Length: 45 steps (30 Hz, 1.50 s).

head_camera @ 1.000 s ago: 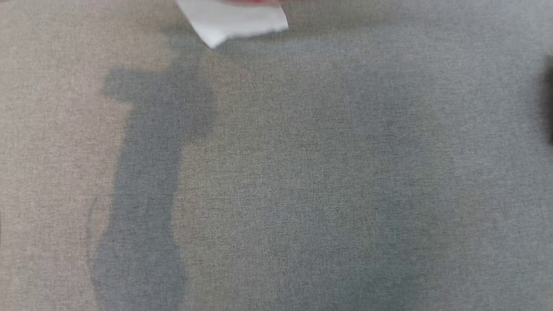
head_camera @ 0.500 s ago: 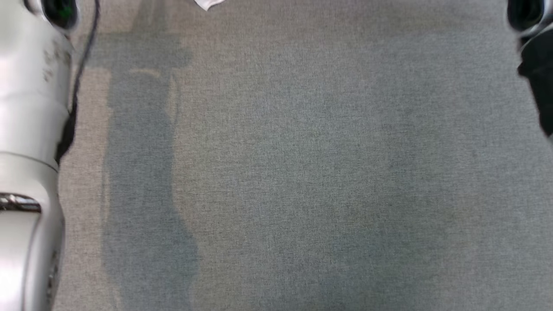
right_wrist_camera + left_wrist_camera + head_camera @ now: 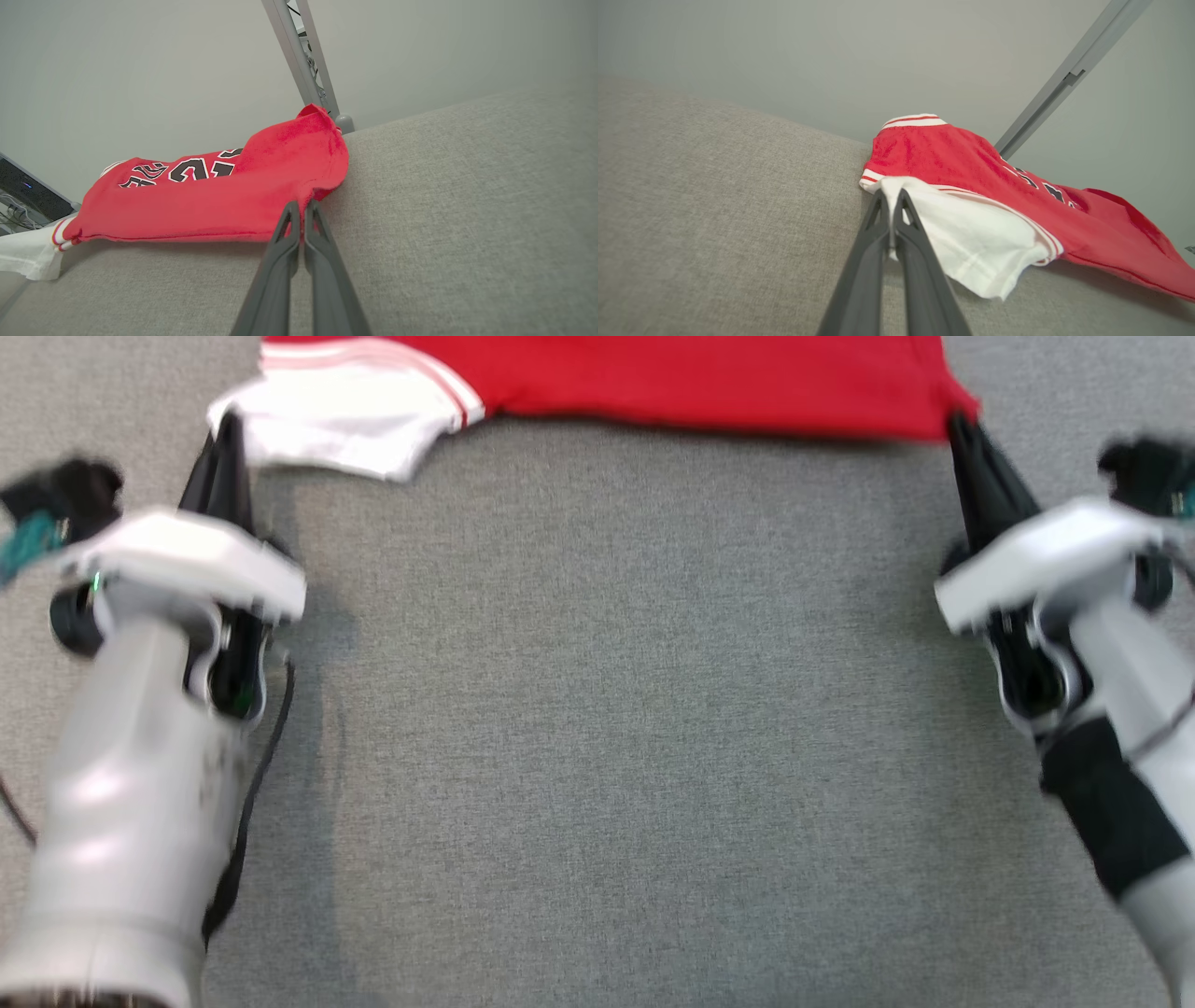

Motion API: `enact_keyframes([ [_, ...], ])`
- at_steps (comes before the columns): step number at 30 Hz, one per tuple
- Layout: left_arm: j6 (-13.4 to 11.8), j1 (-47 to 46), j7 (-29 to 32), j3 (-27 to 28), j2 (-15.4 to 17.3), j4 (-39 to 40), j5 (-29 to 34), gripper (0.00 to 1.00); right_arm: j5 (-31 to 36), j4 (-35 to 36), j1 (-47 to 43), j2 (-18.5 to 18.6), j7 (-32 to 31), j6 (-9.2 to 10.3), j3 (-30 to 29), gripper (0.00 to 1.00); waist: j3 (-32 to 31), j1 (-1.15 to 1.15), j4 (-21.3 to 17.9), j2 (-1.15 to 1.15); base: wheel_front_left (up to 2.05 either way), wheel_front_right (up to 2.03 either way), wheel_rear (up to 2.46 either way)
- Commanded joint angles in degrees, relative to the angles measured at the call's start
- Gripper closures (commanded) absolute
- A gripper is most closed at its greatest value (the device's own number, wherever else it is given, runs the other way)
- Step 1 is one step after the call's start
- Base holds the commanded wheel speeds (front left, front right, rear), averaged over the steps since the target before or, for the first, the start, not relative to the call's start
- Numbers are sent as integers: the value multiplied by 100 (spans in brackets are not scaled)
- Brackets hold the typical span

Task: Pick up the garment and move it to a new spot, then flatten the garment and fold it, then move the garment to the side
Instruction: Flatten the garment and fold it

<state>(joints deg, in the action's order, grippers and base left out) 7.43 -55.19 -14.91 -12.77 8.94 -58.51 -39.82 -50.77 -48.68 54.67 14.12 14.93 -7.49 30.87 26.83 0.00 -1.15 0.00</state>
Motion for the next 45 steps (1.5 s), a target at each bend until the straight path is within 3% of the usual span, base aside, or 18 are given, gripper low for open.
enact_keyframes([
  [1, 7, 330, -30, 118, 67, 278, 33, 100, 0, 197, -378, 86, 31, -1, -142, 100, -103, 0, 7, 0, 0, 0, 0],
  [6, 7, 1877, -29, 618, 133, 1467, 351, 100, 177, 1185, -1662, 156, 29, -1, -637, 100, -374, 0, -13, 0, 0, 0, 0],
  [14, -115, 3962, -30, 869, -9, 3096, 807, 100, 553, 2391, -3563, 104, 30, -1, -1230, 100, -846, 0, 105, 0, 0, 0, 0],
  [19, -482, 5035, 269, 827, 19, 4276, 878, 100, 777, 2928, -4590, 122, 30, -1, -1584, 100, -1151, 0, 207, 0, 0, 0, 0],
  [27, -1271, 6632, 1202, 847, 115, 6476, 965, 100, 1027, 3584, -5824, 225, -85, -1, -2007, 100, -1624, 0, 322, 0, 0, 0, 0],
  [37, -1908, 7603, 2110, 819, 315, 8345, 1203, 100, 1471, 4594, -6989, 32, -1018, -1, -2829, 100, -1889, 0, 438, 0, 0, 0, 0],
  [45, -1974, 7518, 2416, 717, 335, 8401, 1150, 100, 1790, 5164, -7117, -289, -1652, -1, -3124, 100, -1766, 0, 360, 0, 0, 0, 0],
])
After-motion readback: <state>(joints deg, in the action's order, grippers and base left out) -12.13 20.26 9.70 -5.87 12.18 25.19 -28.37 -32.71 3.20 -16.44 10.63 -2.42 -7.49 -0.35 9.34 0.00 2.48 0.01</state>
